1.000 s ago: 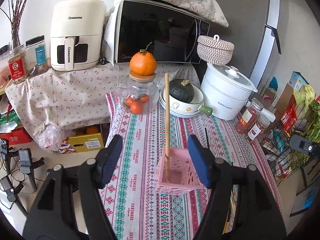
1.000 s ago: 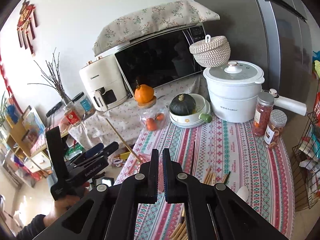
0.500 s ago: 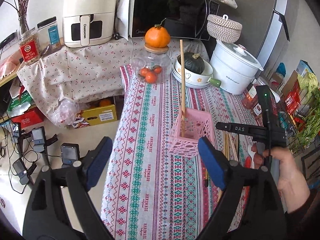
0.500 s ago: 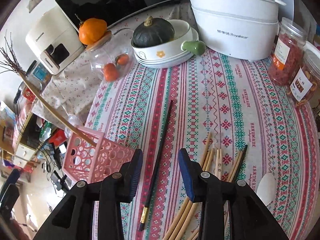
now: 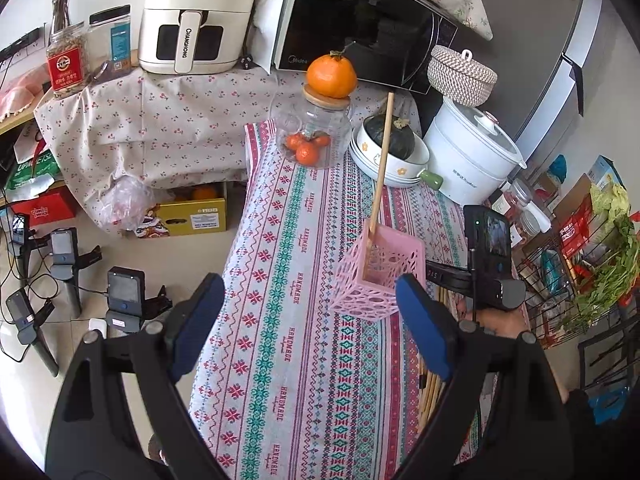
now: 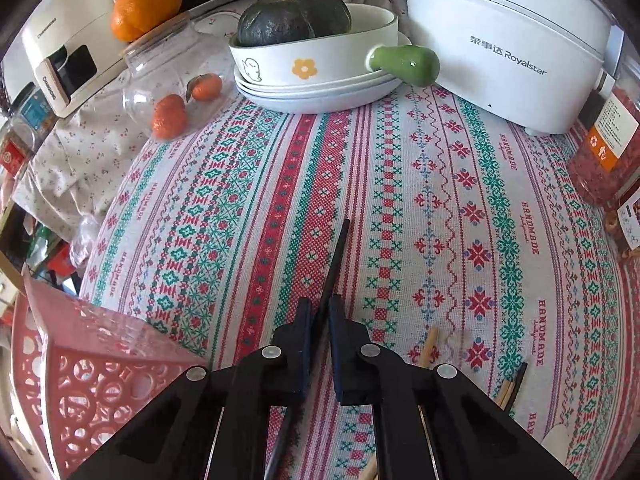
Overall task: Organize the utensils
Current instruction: 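Carry the black chopstick into the pink basket and open the right tool, then lower the left tool onto the chopstick pile and grasp a wooden chopstick, then lift the wooden chopstick with the left tool while the right tool grasps a labelled chopstick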
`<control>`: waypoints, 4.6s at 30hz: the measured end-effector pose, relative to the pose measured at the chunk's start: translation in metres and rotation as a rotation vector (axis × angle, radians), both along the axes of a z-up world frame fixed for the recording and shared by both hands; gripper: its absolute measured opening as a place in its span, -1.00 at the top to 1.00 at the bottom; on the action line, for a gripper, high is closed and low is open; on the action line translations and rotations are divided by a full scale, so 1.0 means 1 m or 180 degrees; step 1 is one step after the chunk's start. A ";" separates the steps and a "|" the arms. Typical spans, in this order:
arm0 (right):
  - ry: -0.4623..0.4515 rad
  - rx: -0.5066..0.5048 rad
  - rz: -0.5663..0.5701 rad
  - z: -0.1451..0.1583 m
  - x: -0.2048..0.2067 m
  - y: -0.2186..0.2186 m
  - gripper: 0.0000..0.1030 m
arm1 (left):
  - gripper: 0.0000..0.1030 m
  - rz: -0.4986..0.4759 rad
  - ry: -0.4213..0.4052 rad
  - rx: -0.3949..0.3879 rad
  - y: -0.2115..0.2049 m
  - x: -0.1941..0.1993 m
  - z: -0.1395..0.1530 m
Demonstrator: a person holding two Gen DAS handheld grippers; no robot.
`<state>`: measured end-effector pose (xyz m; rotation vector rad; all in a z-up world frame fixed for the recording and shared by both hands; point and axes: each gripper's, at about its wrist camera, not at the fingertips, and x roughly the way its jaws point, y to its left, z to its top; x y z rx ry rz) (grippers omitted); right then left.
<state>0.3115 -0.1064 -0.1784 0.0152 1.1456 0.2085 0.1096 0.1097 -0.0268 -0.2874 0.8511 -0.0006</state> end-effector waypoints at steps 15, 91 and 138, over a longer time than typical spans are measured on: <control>-0.1261 0.0606 0.0121 0.179 -0.127 -0.033 0.89 | -0.70 -0.0009 -0.0009 0.0069 -0.008 -0.002 -0.001; -0.0758 -0.0180 -0.0484 0.130 -0.179 -0.128 -0.81 | -0.87 -0.0687 0.0311 0.0773 -0.113 -0.016 -0.043; -0.0115 0.0075 -0.0474 0.098 -0.151 -0.185 -0.81 | 0.87 -0.1097 0.0842 0.0614 -0.220 0.087 -0.113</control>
